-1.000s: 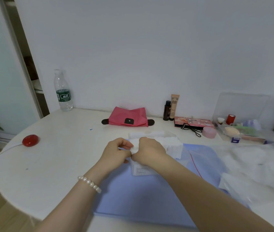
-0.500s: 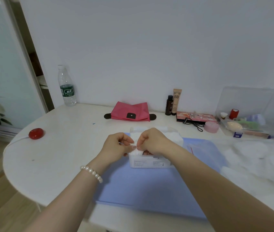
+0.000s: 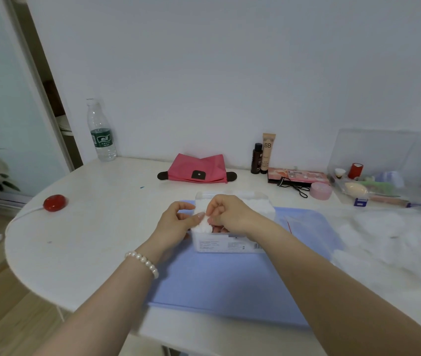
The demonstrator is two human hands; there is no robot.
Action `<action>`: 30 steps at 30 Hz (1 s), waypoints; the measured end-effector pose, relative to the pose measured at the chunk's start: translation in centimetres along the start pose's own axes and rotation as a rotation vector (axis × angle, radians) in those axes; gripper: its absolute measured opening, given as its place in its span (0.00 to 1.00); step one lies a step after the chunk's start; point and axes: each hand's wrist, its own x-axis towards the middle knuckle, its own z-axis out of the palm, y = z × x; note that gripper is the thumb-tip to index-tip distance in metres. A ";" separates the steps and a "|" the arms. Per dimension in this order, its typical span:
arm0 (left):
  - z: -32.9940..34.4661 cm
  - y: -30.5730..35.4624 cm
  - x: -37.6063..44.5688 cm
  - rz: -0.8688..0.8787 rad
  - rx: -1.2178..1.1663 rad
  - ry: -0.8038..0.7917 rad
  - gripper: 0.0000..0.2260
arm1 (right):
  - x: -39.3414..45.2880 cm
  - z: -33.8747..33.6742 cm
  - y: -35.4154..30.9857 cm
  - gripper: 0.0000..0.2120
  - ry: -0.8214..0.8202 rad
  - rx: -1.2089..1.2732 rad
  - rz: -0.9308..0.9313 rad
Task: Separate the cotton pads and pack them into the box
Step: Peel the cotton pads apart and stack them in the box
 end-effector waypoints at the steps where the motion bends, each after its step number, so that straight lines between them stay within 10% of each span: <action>1: -0.1 -0.2 0.1 -0.019 -0.019 0.002 0.11 | 0.1 0.0 0.0 0.10 -0.001 -0.003 -0.002; 10: 0.1 -0.4 0.4 -0.077 0.000 0.069 0.24 | 0.0 -0.3 0.3 0.11 0.072 0.008 -0.060; 15: 1.6 3.6 -1.2 0.345 0.263 0.327 0.06 | -2.5 -5.8 -1.1 0.11 0.212 -0.247 -0.136; 21: 8.3 6.4 -4.5 0.759 0.719 -0.141 0.06 | -8.8 -9.9 1.2 0.26 0.149 -0.830 0.199; 30: 18.8 4.5 -5.5 0.710 1.045 -0.560 0.12 | -12.2 -11.8 7.3 0.08 0.367 -0.587 0.428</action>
